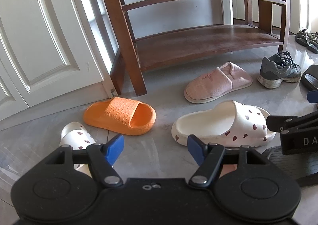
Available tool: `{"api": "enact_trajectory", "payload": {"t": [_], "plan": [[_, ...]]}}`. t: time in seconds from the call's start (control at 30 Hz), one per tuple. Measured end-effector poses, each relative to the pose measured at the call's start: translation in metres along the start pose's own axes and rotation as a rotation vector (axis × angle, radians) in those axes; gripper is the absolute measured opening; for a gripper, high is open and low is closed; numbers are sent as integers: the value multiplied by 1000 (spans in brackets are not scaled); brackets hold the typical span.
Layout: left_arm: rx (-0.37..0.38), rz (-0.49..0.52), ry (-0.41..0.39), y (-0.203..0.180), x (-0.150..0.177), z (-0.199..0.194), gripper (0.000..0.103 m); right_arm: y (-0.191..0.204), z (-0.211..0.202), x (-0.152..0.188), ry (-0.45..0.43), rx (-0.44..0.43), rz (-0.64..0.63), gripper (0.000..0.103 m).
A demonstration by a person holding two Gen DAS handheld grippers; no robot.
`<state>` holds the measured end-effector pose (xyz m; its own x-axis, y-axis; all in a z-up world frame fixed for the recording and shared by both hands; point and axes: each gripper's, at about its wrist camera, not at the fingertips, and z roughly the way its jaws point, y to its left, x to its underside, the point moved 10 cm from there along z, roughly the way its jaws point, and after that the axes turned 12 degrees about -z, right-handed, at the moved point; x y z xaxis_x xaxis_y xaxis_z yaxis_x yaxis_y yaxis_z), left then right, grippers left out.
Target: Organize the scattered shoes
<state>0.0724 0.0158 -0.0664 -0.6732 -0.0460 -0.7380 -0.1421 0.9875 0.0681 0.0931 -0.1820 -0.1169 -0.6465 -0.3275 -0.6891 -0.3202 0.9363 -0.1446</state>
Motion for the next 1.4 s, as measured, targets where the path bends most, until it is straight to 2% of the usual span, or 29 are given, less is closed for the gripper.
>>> {"api": "enact_trajectory", "payload": {"t": [0.2, 0.27, 1.4], "plan": [[-1, 4, 7, 0, 1, 2, 70, 2, -6, 8, -19, -9, 12, 103], [0, 3, 8, 0, 1, 3, 70, 1, 3, 4, 18, -15, 14, 103], [3, -14, 26, 7, 8, 9, 70, 0, 8, 6, 31, -15, 20, 103]]}}
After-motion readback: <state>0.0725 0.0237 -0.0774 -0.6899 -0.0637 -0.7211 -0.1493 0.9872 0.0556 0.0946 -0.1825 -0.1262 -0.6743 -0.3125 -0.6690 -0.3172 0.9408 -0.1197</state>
